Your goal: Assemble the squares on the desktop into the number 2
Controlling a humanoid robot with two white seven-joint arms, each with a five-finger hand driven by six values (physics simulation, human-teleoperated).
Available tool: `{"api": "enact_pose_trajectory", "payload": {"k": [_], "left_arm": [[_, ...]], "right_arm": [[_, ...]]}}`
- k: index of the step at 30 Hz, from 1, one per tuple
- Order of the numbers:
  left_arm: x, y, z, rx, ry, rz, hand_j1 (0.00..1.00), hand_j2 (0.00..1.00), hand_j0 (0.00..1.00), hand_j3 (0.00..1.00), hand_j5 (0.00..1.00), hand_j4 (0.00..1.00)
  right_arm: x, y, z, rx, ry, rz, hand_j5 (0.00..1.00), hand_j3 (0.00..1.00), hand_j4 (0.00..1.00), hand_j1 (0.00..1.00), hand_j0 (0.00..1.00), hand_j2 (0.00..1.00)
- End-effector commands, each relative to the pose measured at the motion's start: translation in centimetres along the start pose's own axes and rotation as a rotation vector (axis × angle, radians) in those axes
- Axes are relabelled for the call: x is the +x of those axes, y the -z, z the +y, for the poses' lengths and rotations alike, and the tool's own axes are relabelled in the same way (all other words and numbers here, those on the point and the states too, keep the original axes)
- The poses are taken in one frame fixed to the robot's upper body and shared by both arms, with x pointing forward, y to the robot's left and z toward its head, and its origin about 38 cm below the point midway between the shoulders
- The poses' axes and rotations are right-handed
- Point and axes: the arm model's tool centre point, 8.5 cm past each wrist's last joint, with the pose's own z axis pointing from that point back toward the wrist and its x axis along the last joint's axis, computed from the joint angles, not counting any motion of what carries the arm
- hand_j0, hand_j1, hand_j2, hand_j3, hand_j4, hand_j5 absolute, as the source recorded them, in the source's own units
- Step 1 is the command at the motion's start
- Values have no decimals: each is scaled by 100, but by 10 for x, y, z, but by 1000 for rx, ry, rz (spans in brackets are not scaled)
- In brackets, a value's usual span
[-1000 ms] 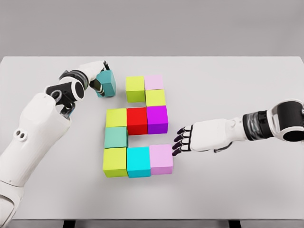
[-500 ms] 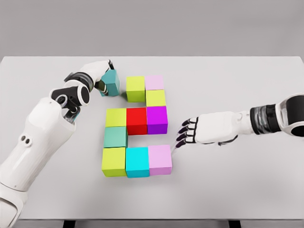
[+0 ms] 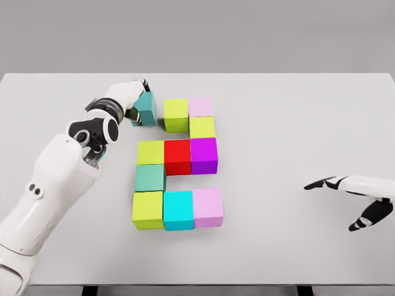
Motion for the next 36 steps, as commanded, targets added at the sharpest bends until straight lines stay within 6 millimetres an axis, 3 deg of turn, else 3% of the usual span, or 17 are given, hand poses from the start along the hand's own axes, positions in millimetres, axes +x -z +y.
{"api": "enact_pose_trajectory", "payload": {"k": [1, 2, 4, 6, 13, 16, 32, 36], "left_arm": [[0, 0, 1, 7, 6, -1, 26, 26, 26, 26, 26, 26], [0, 0, 1, 6, 5, -1, 26, 26, 26, 26, 26, 26], [0, 0, 1, 7, 6, -1, 28, 28, 28, 28, 28, 28], [0, 0, 1, 7, 6, -1, 30, 30, 30, 30, 30, 30], [-4, 2, 1, 2, 0, 11, 34, 34, 34, 34, 34, 34], [-7, 5, 0, -5, -2, 23, 33, 33, 33, 33, 33, 33], [1, 12, -5, -26, -18, 23, 33, 33, 33, 33, 33, 33], [2, 12, -5, -28, -20, 22, 33, 33, 33, 33, 33, 33]], "right_arm": [[4, -16, -30, -99, -21, 5, 100, 100, 100, 100, 100, 100], [5, -16, -30, -103, -22, 2, 100, 100, 100, 100, 100, 100], [12, 5, -32, -156, -12, -71, 100, 100, 100, 100, 100, 100], [21, 2, -46, -218, -38, -98, 100, 100, 100, 100, 100, 100], [27, 14, -42, -225, -31, -136, 100, 100, 100, 100, 100, 100], [31, 29, -38, -228, -32, -166, 100, 100, 100, 100, 100, 100], [31, 32, -35, -219, -32, -169, 100, 100, 100, 100, 100, 100], [43, 49, -30, -220, -30, -226, 100, 100, 100, 100, 100, 100]]}}
